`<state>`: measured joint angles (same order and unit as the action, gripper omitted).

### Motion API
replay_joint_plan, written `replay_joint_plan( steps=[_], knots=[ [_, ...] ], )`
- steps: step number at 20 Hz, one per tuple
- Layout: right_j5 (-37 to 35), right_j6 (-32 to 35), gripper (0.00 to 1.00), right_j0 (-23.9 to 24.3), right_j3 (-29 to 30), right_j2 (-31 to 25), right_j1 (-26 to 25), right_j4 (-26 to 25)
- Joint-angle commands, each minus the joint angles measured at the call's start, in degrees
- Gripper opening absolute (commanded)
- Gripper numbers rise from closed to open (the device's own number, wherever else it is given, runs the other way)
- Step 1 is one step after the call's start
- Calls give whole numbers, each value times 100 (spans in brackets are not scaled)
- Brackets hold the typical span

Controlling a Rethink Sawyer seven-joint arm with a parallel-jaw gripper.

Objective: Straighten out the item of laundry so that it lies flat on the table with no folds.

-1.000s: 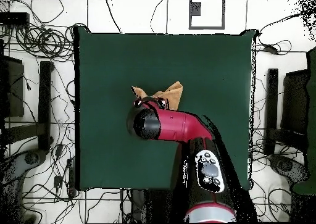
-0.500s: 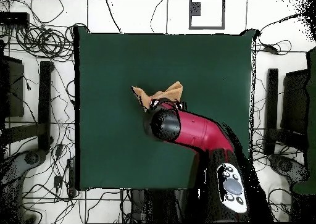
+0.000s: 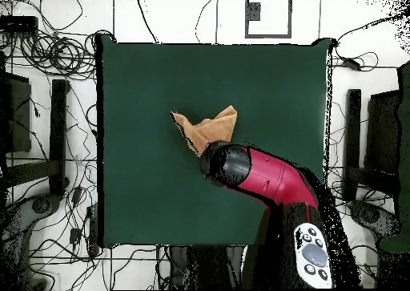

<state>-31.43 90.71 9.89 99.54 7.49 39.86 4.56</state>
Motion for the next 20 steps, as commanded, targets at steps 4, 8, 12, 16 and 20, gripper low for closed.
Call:
replay_joint_plan(
  steps=[4, 8, 12, 16, 20],
  knots=[
    [-1036, 948, 0, -27, 93, 98, 26, -46],
    [-1229, 846, 0, -22, -35, 107, 20, -113],
    [-1361, 612, 0, 71, -99, 103, 78, -216],
    [-1443, 615, 0, 19, -286, 133, 23, -264],
    [-1159, 457, 0, 84, -193, 1, 157, -238]
  ],
)
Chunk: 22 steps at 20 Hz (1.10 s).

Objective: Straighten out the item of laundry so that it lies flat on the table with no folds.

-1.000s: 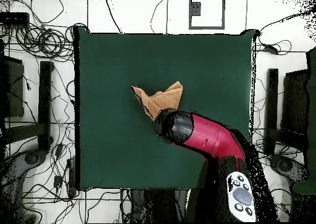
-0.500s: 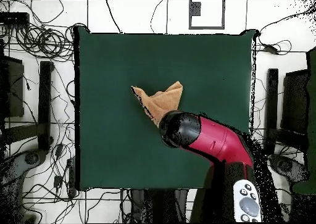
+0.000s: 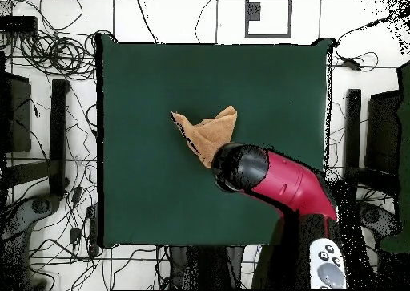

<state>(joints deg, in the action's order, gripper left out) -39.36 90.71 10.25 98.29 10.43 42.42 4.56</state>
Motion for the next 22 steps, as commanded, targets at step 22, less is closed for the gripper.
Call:
replay_joint_plan(
  steps=[22],
  knots=[
    [28, 556, 0, 27, 229, -571, 245, 127]
  ],
)
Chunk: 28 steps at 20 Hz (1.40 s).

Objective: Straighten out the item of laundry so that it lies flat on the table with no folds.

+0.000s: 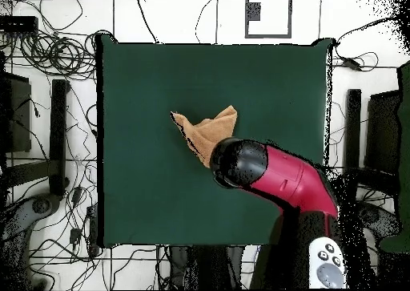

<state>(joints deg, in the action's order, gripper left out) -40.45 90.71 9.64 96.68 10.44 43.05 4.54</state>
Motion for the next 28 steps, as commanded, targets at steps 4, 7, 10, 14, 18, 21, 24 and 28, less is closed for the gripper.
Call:
replay_joint_plan(
  steps=[4, 7, 10, 14, 18, 21, 24, 28],
  knots=[
    [-654, 603, 0, -8, 50, -506, 146, 71],
    [-631, 287, 0, 42, 55, -631, 257, -30],
    [-668, -262, 0, 131, -57, -805, 346, -245],
    [49, -825, 0, 486, 258, -1360, 542, -123],
    [-472, -654, 0, 455, 213, -1535, 299, -184],
    [139, -720, 0, 545, 508, -1854, 172, -241],
    [853, -622, 0, 578, 704, -2062, 85, -433],
    [920, -220, 0, 478, 750, -2098, -53, -505]
  ],
)
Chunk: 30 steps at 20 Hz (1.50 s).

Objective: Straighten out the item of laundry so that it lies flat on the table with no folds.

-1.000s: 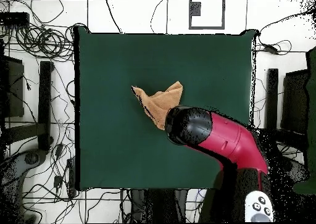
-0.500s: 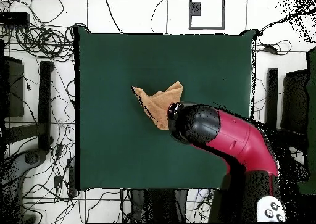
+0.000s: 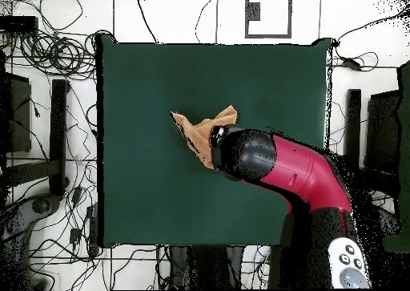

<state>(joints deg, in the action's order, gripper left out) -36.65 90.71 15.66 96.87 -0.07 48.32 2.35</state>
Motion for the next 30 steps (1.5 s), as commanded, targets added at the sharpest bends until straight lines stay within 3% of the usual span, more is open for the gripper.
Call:
replay_joint_plan(
  steps=[1, 10, 13, 30],
  knots=[
    [656, -198, 0, -128, 751, -1085, -598, -335],
    [978, 239, 0, -363, 558, -863, -856, -640],
    [707, 383, 0, -452, 441, -755, -958, -614],
    [654, 445, 0, -548, 79, -588, -1580, -733]
  ],
)
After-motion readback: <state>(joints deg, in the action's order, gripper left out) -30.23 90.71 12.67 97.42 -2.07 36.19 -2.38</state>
